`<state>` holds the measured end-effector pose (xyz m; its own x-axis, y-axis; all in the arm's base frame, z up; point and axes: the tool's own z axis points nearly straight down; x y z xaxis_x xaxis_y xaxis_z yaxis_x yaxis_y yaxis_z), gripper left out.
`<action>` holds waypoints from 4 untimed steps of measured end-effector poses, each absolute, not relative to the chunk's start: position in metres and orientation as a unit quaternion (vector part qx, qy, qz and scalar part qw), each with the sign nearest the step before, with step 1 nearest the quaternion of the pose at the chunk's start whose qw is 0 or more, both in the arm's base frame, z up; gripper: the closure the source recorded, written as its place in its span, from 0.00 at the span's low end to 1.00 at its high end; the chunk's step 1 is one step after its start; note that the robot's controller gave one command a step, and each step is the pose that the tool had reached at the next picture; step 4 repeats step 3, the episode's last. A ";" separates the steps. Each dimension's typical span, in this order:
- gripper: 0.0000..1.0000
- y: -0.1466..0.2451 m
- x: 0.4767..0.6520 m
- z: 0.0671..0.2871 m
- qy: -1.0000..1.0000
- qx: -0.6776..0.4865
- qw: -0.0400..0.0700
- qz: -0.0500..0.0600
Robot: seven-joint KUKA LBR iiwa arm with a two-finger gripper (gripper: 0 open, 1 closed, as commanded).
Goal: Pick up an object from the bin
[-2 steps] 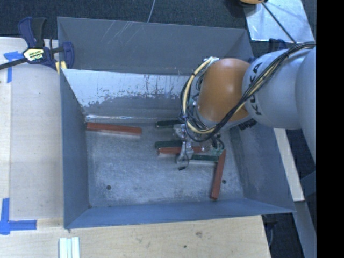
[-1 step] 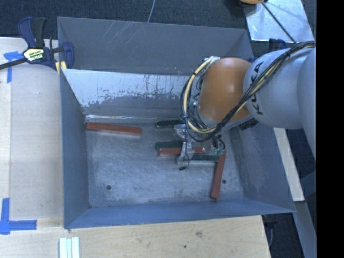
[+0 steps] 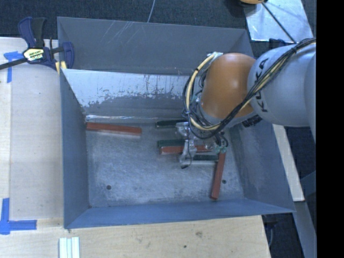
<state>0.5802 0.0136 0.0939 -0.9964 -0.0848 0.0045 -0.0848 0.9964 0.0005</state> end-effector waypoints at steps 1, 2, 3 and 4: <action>1.00 0.014 0.582 0.110 -0.999 0.042 -0.002 0.000; 1.00 0.014 0.583 0.116 -0.999 0.043 -0.004 0.000; 1.00 0.014 0.583 0.119 -0.999 0.042 -0.003 0.000; 1.00 0.014 0.583 0.119 -0.999 0.042 -0.003 0.000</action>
Offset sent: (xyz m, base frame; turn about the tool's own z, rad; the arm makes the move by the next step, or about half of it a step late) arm 0.0001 0.0001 0.0302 0.0000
